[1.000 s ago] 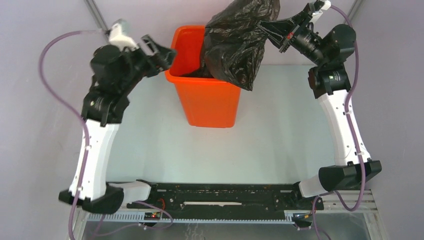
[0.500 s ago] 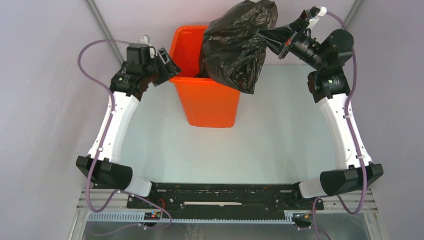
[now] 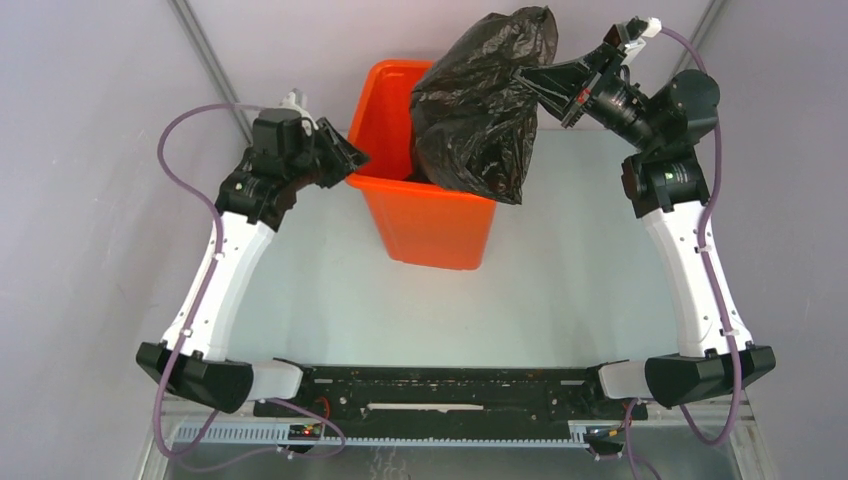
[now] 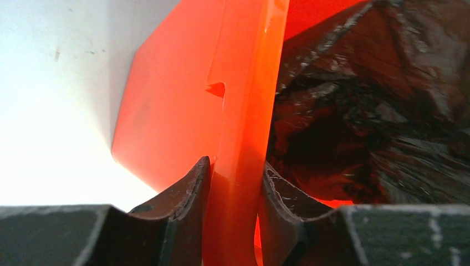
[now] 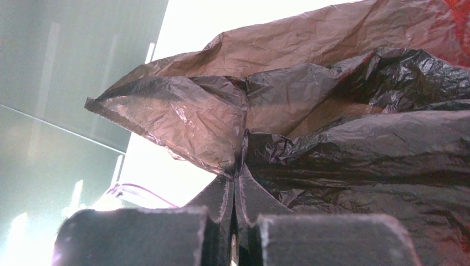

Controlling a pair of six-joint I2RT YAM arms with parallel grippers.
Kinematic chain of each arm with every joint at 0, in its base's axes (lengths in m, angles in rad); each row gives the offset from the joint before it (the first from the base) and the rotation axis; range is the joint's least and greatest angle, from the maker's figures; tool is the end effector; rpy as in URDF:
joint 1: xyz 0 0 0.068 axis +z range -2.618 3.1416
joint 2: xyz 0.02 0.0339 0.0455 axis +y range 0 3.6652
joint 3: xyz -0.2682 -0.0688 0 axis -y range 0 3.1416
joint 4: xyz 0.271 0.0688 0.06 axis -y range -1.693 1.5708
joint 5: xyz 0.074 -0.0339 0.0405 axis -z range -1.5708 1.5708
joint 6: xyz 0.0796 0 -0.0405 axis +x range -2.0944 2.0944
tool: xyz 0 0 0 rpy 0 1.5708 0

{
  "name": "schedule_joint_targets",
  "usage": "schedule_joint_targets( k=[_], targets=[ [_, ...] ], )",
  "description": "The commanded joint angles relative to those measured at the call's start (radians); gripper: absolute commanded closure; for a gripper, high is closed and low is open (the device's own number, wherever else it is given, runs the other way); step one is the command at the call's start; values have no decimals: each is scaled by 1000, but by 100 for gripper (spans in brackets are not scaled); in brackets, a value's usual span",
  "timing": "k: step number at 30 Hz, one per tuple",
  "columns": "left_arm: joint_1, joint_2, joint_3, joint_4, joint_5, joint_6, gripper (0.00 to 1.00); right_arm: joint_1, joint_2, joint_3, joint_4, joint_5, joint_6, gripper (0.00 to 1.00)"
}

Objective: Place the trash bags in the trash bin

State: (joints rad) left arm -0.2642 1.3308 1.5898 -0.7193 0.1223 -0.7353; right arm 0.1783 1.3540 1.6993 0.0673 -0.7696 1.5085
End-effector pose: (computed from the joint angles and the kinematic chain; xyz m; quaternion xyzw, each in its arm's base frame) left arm 0.3256 -0.0981 0.4335 -0.1666 0.8323 -0.2977 0.4369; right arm 0.3023 0.1108 0.5762 0.0658 0.5930 0.7160 0.3624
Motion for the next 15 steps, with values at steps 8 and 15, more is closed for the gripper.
schedule_joint_targets(
  k=[8, 15],
  targets=[
    [-101, -188, -198, 103, 175, -248, 93, 43, -55, -21, -37, 0, -96, 100],
    [-101, -214, -273, 190, 177, -381, 87, 71, -53, -19, -63, 23, -117, 100]
  ],
)
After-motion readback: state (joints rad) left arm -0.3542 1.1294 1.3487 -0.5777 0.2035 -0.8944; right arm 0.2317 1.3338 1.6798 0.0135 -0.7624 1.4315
